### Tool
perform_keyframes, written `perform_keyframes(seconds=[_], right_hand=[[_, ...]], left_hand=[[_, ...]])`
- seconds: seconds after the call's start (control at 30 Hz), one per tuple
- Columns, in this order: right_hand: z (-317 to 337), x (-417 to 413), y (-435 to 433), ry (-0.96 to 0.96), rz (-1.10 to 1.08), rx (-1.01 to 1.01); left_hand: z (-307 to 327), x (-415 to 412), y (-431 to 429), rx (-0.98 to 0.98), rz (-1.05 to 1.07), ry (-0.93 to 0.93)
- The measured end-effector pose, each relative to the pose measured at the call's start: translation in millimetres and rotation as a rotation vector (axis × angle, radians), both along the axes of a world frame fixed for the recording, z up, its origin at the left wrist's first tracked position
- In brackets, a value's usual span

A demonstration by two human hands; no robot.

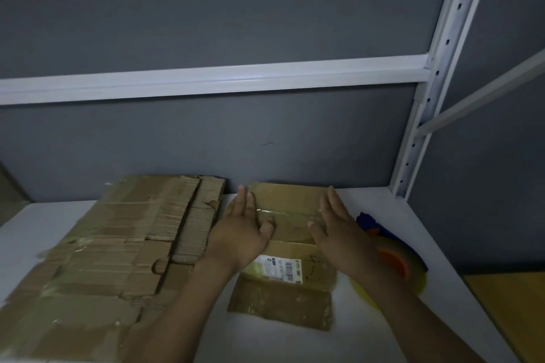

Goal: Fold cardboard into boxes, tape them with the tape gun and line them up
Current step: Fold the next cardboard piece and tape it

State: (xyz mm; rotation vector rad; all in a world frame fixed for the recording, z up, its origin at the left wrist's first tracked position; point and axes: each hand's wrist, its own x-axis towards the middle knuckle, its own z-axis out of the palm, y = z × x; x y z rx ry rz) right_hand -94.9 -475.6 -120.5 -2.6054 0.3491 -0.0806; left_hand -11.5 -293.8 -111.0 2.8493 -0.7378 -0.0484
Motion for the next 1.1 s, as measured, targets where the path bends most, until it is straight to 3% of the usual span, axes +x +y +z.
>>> perform_keyframes(seconds=[0.1, 0.27, 0.4, 0.53, 0.67, 0.77, 0.97, 1.03, 1.1], right_hand=[[6.9, 7.7, -0.1, 0.014, 0.022, 0.007], [12.8, 23.6, -3.7, 0.051, 0.054, -0.086], [6.7, 22.7, -6.3, 0.008, 0.018, 0.04], [5.1, 13.0, -3.4, -0.062, -0.031, 0.215], [10.5, 13.1, -0.2, -0.06, -0.053, 0.216], [18.0, 18.7, 0.0, -0.032, -0.1, 0.215], [13.2, 11.3, -7.6, 0.038, -0.196, 0.469], [10.4, 2.1, -8.5, 0.099, -0.26, 0.605], [12.9, -9.7, -4.8, 0.155, -0.268, 0.623]], left_hand=[[2.4, -0.3, 3.3, -0.048, 0.073, 0.036], [6.2, 2.7, 2.9, -0.061, 0.112, -0.106], [-1.2, 11.8, 0.6, -0.234, 0.051, 0.161], [-12.3, 12.5, 6.6, -0.441, 0.061, 0.22], [-10.1, 12.5, 9.0, -0.623, 0.085, 0.325], [0.0, 20.5, 7.3, -0.602, 0.081, 0.353], [-1.8, 12.8, 9.3, -0.633, 0.162, 0.352], [1.4, -0.2, 12.7, -0.57, 0.185, 0.32], [6.1, -8.9, 16.0, -0.368, 0.207, 0.255]])
